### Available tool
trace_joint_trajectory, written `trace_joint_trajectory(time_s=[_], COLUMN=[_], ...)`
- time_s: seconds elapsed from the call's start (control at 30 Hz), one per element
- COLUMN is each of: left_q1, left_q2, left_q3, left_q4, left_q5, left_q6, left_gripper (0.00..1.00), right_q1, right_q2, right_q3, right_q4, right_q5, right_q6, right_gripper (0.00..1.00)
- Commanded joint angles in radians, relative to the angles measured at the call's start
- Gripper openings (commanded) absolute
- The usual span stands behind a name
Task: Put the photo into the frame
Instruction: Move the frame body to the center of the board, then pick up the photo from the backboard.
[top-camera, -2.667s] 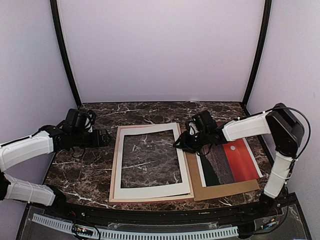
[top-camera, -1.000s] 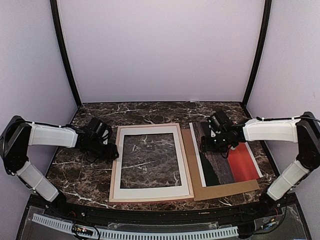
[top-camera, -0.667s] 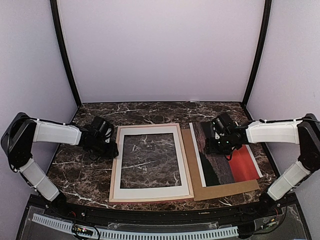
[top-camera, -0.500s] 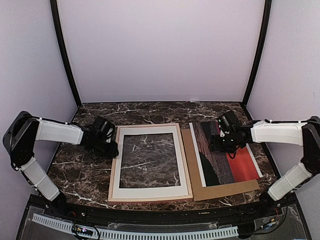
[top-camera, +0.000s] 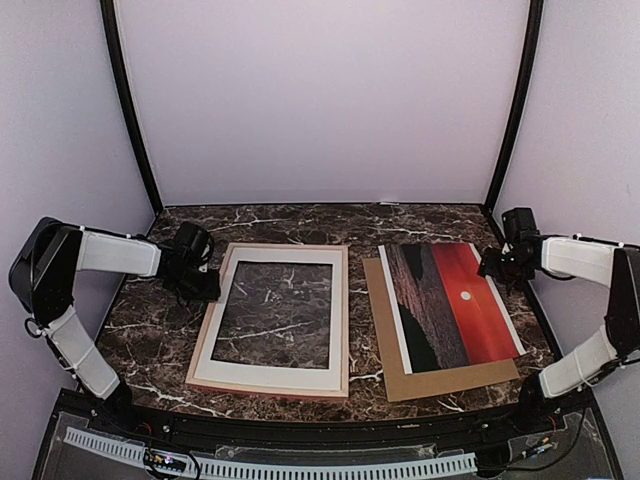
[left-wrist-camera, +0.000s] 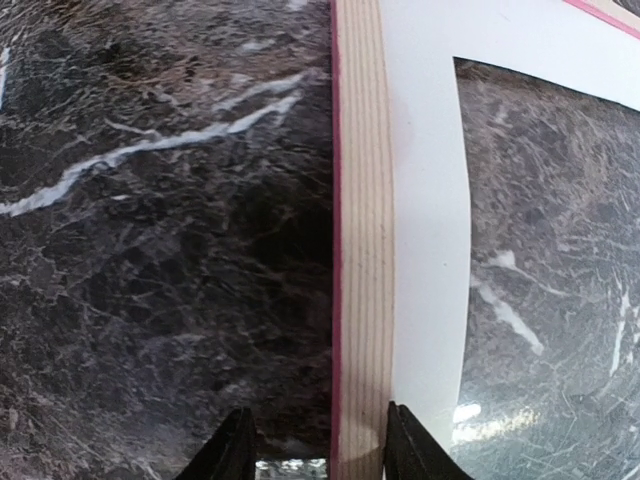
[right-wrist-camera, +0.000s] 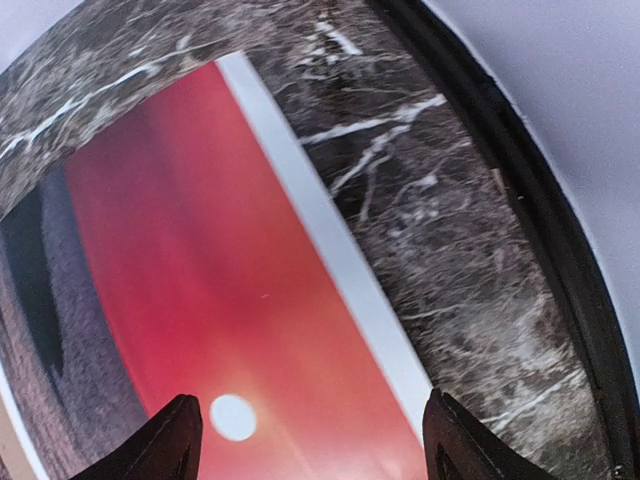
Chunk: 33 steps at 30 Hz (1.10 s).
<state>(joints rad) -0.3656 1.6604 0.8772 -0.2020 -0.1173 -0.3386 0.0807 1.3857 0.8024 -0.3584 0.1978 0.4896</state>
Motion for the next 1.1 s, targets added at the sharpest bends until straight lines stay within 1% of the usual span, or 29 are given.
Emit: trace_joint_trajectory(time_s=[0.0, 0.03, 0.07, 0.1, 0.13, 0.17, 0.2, 0.27, 0.3, 0.43, 0.6, 0.73, 0.8, 0.97, 1.07], left_q1=[0.035, 0.036, 0.036, 0.036, 0.036, 0.035, 0.033, 0.015, 0.006, -0.097, -0.264, -0.385, -0.443, -0.571, -0.622], left_q2=[-0.012, -0.017, -0.032, -0.04, -0.064, -0.078, -0.11, -0.157, -0.184, -0.225, -0.191, -0.107, -0.023, 0.146, 0.27], left_q3=[0.022, 0.024, 0.026, 0.027, 0.025, 0.022, 0.014, 0.004, 0.003, 0.024, 0.087, 0.157, 0.215, 0.392, 0.515], left_q4=[-0.014, -0.009, -0.005, 0.003, 0.011, 0.028, 0.04, 0.075, 0.091, 0.117, 0.171, 0.199, 0.199, 0.216, 0.21], left_q5=[-0.045, -0.042, -0.028, -0.018, 0.015, 0.033, 0.076, 0.147, 0.18, 0.201, 0.227, 0.248, 0.251, 0.278, 0.293], left_q6=[0.021, 0.02, 0.02, 0.017, 0.015, 0.007, -0.001, -0.013, -0.018, -0.047, -0.089, -0.104, -0.103, -0.102, -0.097], left_gripper=[0.48, 0.51, 0.57, 0.61, 0.69, 0.72, 0.77, 0.81, 0.82, 0.84, 0.84, 0.84, 0.84, 0.84, 0.84], right_q1=[-0.126, -0.148, -0.167, -0.182, -0.194, -0.205, -0.214, -0.225, -0.227, -0.229, -0.229, -0.228, -0.229, -0.229, -0.229], right_q2=[0.063, 0.084, 0.103, 0.121, 0.14, 0.155, 0.171, 0.201, 0.21, 0.218, 0.197, 0.172, 0.165, 0.165, 0.165], right_q3=[0.041, 0.047, 0.052, 0.056, 0.06, 0.063, 0.065, 0.061, 0.058, 0.036, -0.008, -0.047, -0.064, -0.088, -0.103], right_q4=[0.055, 0.06, 0.066, 0.072, 0.077, 0.079, 0.083, 0.096, 0.1, 0.113, 0.124, 0.139, 0.146, 0.159, 0.17], right_q5=[-0.05, -0.066, -0.081, -0.095, -0.11, -0.129, -0.151, -0.193, -0.226, -0.287, -0.307, -0.316, -0.316, -0.329, -0.338], right_q6=[-0.059, -0.067, -0.073, -0.081, -0.086, -0.092, -0.095, -0.095, -0.095, -0.092, -0.085, -0.075, -0.073, -0.073, -0.075], right_gripper=[0.77, 0.77, 0.77, 0.77, 0.77, 0.77, 0.77, 0.76, 0.76, 0.73, 0.71, 0.72, 0.72, 0.72, 0.72])
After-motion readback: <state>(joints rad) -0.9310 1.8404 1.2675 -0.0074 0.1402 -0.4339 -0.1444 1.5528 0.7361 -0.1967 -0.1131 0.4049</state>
